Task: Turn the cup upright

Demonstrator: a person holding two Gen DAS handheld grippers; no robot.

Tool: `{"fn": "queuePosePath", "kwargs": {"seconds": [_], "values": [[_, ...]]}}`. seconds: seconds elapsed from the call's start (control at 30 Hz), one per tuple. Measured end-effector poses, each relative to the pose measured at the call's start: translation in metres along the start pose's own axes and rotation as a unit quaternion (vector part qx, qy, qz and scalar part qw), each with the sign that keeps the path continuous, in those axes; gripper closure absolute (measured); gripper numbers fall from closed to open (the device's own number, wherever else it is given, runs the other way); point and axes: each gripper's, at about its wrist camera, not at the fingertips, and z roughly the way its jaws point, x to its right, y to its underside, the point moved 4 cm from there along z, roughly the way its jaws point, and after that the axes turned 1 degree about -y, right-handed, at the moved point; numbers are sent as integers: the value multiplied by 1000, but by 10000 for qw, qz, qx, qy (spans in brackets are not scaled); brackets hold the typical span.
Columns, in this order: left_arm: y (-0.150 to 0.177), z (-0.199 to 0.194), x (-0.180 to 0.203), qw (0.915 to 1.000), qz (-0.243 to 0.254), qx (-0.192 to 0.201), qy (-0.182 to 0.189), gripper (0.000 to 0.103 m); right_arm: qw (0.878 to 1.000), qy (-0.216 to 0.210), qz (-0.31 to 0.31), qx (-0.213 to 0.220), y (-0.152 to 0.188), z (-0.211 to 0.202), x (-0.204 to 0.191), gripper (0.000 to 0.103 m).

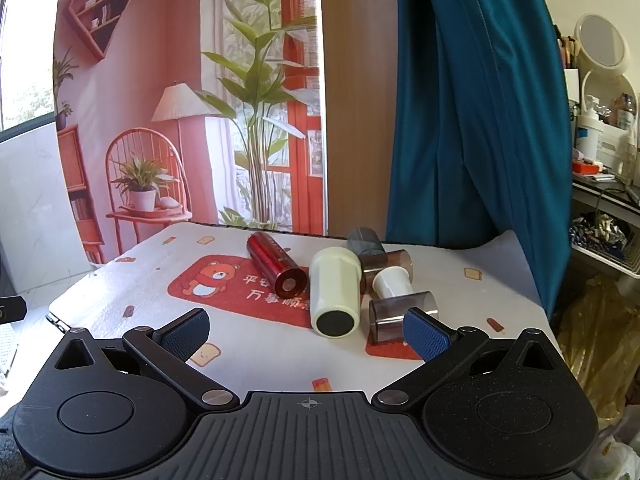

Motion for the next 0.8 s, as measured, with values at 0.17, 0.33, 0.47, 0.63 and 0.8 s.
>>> {"fn": "queuePosePath", "kwargs": {"seconds": [0.17,0.33,0.47,0.63,0.8], "values": [[1,-1,2,10000,0,-13,11,0,10000,12,-8,22,-1,-8,-1,0],[0,-1,2,10000,-3,-2,13,0,10000,3,6,20,-2,-9,-3,0],[1,-1,1,10000,-2,-4,19,0,10000,7,22,7,-2,-9,-2,0],[0,0,-1,10000,9,-24,27,0,10000,-3,19,2,-3,-9,-2,0],[-2,-2,4,9999,125,-15,28,0,10000,-62,35,35,-7,-9,-1,0]]}}
